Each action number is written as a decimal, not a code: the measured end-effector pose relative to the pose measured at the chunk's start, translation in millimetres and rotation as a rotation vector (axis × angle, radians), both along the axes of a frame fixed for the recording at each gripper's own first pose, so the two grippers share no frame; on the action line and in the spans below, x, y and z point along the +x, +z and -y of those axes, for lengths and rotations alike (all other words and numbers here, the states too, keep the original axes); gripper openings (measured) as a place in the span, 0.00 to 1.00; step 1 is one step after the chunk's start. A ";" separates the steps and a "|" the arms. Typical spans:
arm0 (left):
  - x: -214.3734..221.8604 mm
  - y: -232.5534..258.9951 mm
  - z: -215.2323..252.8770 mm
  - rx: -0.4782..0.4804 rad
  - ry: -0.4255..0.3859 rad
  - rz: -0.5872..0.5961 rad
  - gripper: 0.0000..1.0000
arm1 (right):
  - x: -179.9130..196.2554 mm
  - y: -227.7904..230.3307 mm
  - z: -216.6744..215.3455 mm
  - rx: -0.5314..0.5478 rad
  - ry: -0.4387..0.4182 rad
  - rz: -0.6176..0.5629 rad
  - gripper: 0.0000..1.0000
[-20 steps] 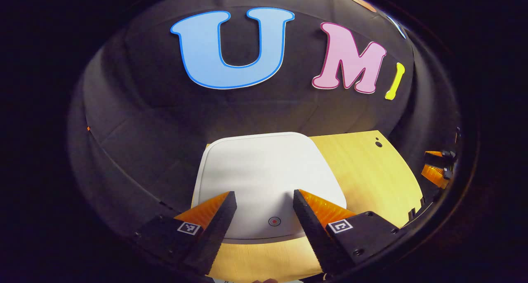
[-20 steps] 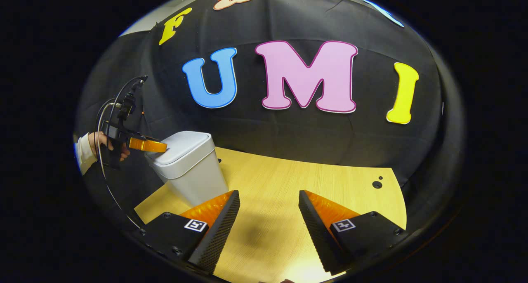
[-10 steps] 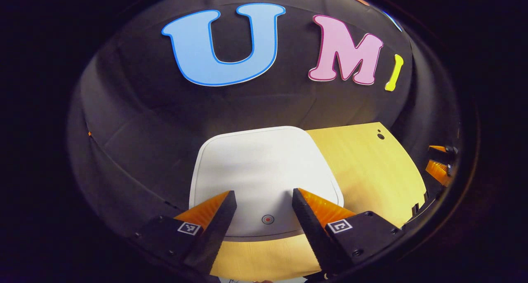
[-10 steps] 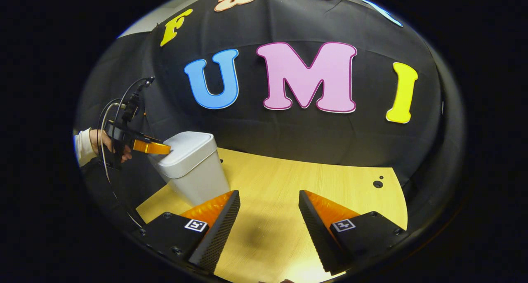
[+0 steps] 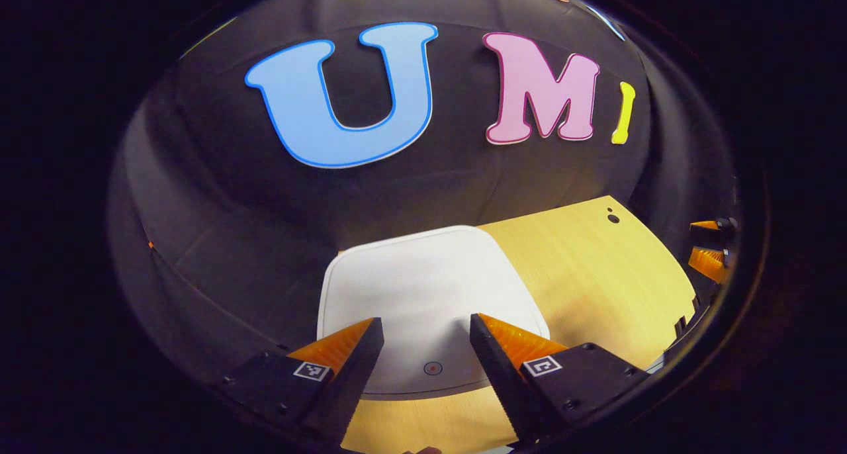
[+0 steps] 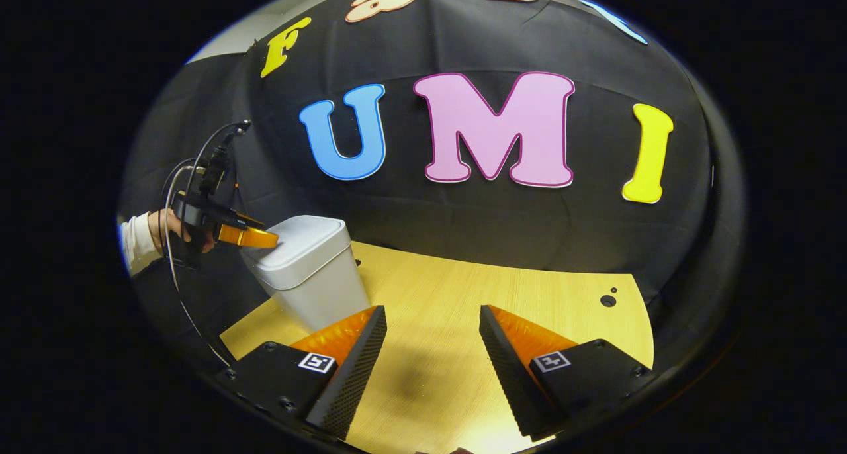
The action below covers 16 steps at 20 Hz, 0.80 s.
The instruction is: Press the lid of the desktop garbage bin to open it, pick up the crumpled paper on the desktop and throw it into the bin, then pick up the pop can on the desktop and drop it into the bin, and finally close the garbage bin lid.
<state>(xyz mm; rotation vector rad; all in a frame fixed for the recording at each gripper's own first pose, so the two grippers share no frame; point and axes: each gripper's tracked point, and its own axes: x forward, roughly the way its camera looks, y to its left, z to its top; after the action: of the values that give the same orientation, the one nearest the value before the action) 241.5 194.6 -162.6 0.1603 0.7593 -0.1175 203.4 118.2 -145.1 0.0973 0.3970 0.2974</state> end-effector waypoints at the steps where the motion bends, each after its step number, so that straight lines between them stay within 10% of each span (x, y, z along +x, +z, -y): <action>1: 4.7 14.5 3.4 0.008 -0.007 0.054 0.91 | -0.7 2.1 0.1 -0.001 0.000 0.005 0.92; 16: -59.3 155.3 112.0 -0.184 0.095 0.583 0.93 | -8.4 90.7 -1.8 -0.034 -0.045 0.259 0.96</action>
<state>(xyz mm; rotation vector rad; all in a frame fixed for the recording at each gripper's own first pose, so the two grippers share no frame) 182.3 82.6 -7.3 -0.0198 0.1720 -0.0448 195.0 120.0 -54.4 0.0337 0.1425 0.2545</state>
